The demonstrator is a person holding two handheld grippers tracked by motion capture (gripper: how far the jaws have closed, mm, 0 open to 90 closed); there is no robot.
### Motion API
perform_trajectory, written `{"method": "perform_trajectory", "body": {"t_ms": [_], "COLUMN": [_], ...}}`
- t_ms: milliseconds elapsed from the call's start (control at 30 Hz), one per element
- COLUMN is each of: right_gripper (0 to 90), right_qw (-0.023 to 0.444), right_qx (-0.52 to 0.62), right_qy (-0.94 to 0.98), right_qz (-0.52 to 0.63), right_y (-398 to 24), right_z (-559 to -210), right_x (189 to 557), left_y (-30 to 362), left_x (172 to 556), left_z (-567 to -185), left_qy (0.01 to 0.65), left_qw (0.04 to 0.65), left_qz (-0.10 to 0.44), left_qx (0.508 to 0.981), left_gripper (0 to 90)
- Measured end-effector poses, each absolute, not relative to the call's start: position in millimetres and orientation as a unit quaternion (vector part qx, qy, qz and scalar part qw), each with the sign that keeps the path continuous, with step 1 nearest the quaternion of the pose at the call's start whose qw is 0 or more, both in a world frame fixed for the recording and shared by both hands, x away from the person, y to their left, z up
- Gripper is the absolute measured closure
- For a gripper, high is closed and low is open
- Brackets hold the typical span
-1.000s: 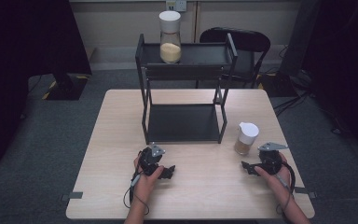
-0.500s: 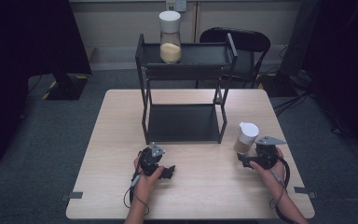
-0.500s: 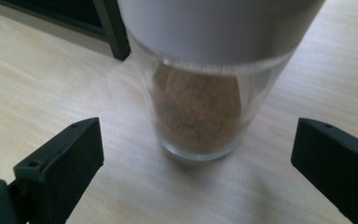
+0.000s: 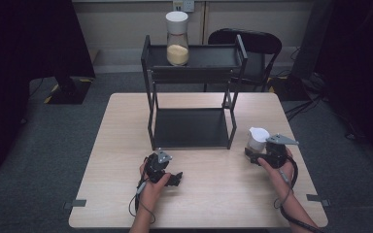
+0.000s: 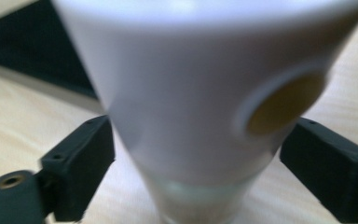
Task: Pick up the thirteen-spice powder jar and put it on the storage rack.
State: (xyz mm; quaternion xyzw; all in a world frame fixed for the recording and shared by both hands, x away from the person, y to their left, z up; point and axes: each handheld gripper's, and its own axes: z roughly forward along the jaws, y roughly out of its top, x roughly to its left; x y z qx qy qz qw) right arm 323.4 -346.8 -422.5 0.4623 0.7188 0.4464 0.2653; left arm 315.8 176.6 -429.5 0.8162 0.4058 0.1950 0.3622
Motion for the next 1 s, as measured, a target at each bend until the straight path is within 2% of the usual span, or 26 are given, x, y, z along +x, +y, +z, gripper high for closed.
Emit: {"method": "perform_trajectory", "body": {"t_ms": [233, 433, 667, 1000], "right_gripper": [21.1, 28.7, 30.1, 30.2], "right_qw": [0.263, 0.279, 0.290, 0.274], "right_qx": [0.456, 0.438, 0.416, 0.386], "right_qy": [0.699, 0.703, 0.714, 0.732], "right_qz": [0.483, 0.485, 0.482, 0.489], "right_y": [-354, -350, -353, -355], "right_z": [-428, -428, -426, -412], "right_x": [329, 330, 329, 328], "left_y": [177, 177, 177, 177], "left_x": [316, 316, 316, 316], "left_z": [-430, -430, -430, -430], "left_qy": [0.406, 0.406, 0.406, 0.406], "left_qw": [0.363, 0.362, 0.362, 0.363], "left_qz": [0.195, 0.195, 0.195, 0.195], "left_qx": [0.816, 0.816, 0.816, 0.816], "left_gripper": [0.0, 0.0, 0.0, 0.0]}}
